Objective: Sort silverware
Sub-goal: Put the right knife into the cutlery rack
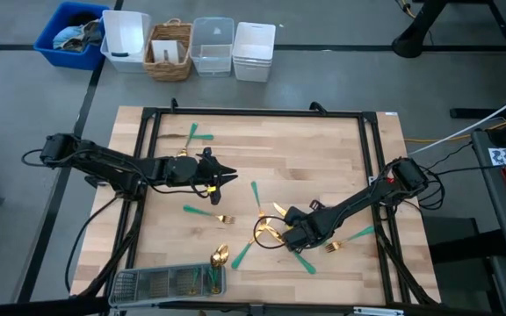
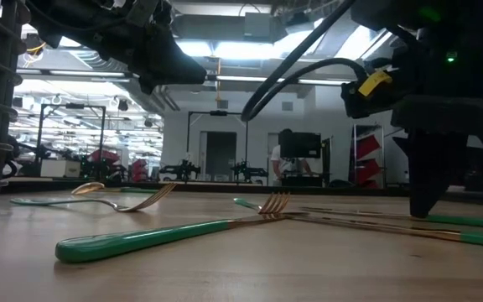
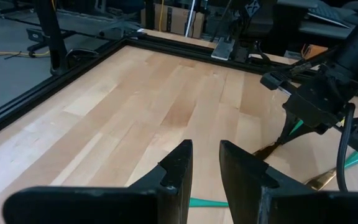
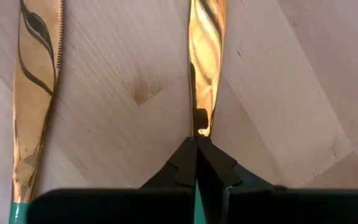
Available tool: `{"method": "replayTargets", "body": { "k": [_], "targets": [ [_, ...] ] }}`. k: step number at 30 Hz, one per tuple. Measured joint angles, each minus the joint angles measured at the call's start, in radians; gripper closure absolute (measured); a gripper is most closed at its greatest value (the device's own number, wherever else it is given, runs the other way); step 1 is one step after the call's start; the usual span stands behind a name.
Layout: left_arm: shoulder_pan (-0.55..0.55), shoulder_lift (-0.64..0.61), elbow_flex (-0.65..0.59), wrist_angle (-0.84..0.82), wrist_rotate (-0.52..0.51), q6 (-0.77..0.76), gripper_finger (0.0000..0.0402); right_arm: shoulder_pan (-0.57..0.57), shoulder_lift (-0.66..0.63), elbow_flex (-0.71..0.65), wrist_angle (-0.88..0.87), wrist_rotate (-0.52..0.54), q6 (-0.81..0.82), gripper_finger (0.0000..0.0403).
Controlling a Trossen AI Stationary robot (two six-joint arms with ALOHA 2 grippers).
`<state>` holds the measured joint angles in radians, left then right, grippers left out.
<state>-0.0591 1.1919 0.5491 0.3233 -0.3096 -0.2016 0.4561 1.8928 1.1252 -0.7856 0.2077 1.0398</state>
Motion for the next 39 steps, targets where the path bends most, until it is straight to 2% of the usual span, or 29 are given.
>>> {"method": "replayTargets", "body": {
  "k": [8, 13, 25, 34, 39],
  "targets": [
    [0.0, 0.0, 0.0, 0.0, 0.0, 0.0, 0.0329, -0.001, 0.001, 0.011, -0.012, 0.01, 0.003, 0.031],
    [0.0, 0.0, 0.0, 0.001, 0.0, 0.0, 0.0329, -0.002, 0.008, 0.061, -0.098, -0.001, -0.024, 0.0293],
    [0.0, 0.0, 0.0, 0.001, 0.0, 0.0, 0.0329, -0.024, -0.001, 0.018, -0.062, -0.073, -0.029, 0.032],
    [0.0, 0.0, 0.0, 0.0, 0.0, 0.0, 0.0329, -0.052, -0.002, 0.011, -0.019, -0.124, -0.084, 0.0379],
    [0.0, 0.0, 0.0, 0.0, 0.0, 0.0, 0.0329, -0.052, -0.001, 0.01, -0.015, -0.123, -0.098, 0.0373]
  ]
}}
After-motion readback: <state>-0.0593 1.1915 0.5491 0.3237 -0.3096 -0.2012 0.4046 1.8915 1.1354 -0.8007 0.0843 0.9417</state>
